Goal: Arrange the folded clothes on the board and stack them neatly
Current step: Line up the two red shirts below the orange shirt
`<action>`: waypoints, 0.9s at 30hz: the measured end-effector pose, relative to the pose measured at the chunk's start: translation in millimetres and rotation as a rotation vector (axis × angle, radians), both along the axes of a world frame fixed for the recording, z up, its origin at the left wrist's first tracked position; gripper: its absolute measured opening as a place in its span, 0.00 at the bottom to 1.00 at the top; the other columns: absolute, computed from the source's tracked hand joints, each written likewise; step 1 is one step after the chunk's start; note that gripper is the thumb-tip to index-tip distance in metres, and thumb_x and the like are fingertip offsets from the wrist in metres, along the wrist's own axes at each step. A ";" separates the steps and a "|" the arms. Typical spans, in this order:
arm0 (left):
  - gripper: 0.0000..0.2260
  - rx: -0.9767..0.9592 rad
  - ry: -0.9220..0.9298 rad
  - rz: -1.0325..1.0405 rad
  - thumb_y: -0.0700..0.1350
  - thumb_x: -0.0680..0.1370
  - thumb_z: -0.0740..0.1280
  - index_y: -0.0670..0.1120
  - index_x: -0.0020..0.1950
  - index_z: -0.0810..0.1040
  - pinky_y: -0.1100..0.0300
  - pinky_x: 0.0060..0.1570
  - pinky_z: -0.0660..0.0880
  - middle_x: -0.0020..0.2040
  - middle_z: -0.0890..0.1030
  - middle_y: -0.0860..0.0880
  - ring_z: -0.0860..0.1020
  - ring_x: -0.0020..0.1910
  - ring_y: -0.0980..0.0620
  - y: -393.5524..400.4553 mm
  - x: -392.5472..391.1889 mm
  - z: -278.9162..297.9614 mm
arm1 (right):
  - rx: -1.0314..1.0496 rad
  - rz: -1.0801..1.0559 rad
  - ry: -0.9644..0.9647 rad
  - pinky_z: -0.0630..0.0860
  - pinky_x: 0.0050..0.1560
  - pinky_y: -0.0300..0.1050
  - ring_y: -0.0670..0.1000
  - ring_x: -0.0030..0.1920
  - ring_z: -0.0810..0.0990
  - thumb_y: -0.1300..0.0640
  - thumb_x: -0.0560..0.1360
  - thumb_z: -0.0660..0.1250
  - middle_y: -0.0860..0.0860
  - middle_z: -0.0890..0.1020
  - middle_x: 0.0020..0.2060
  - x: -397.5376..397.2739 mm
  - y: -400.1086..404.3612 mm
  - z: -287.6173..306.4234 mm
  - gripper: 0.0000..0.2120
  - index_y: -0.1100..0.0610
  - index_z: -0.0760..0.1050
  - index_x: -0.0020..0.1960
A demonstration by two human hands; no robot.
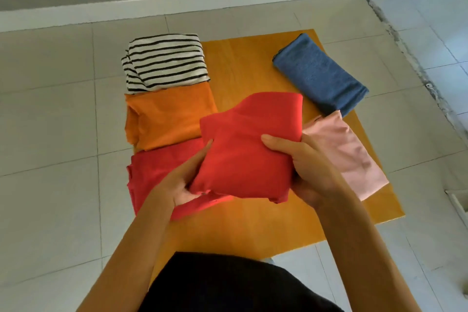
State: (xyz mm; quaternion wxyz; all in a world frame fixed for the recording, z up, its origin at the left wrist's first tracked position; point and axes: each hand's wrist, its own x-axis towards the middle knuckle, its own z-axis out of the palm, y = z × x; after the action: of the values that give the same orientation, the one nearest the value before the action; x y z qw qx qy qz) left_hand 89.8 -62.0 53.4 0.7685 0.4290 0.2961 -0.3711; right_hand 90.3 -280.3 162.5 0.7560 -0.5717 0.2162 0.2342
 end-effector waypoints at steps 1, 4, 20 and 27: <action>0.20 -0.064 0.026 0.053 0.59 0.65 0.78 0.49 0.50 0.88 0.48 0.42 0.82 0.52 0.86 0.44 0.86 0.48 0.45 11.8 -17.0 0.2 | 0.023 0.055 0.008 0.83 0.39 0.49 0.57 0.49 0.87 0.61 0.74 0.73 0.57 0.87 0.52 -8.4 6.2 -0.3 0.17 0.58 0.79 0.62; 0.27 -0.083 -0.002 0.223 0.59 0.63 0.80 0.50 0.58 0.85 0.48 0.45 0.82 0.57 0.85 0.43 0.84 0.54 0.44 46.1 -69.2 -4.2 | 0.087 0.202 0.021 0.84 0.49 0.55 0.58 0.54 0.86 0.60 0.74 0.73 0.57 0.87 0.55 -31.6 27.0 -8.0 0.16 0.56 0.80 0.62; 0.30 0.563 -0.099 0.137 0.52 0.74 0.73 0.45 0.73 0.69 0.42 0.63 0.75 0.66 0.78 0.46 0.79 0.62 0.44 86.2 -233.0 -60.4 | -0.222 0.480 0.362 0.81 0.60 0.54 0.59 0.58 0.84 0.69 0.73 0.72 0.57 0.86 0.55 -123.4 49.7 -160.7 0.20 0.62 0.79 0.64; 0.27 0.671 -0.136 0.088 0.53 0.77 0.69 0.44 0.73 0.70 0.43 0.62 0.76 0.67 0.78 0.46 0.78 0.62 0.44 91.6 -225.2 -55.1 | -0.323 0.586 0.305 0.80 0.61 0.58 0.54 0.54 0.86 0.61 0.71 0.76 0.49 0.88 0.51 -120.1 36.8 -165.2 0.18 0.55 0.81 0.60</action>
State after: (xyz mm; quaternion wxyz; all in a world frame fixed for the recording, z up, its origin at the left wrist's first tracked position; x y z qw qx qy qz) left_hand -135.5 29.6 -1.6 0.6179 0.6682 0.3680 -0.1902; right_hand -29.8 -243.5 -2.8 0.5158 -0.6798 0.1877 0.4864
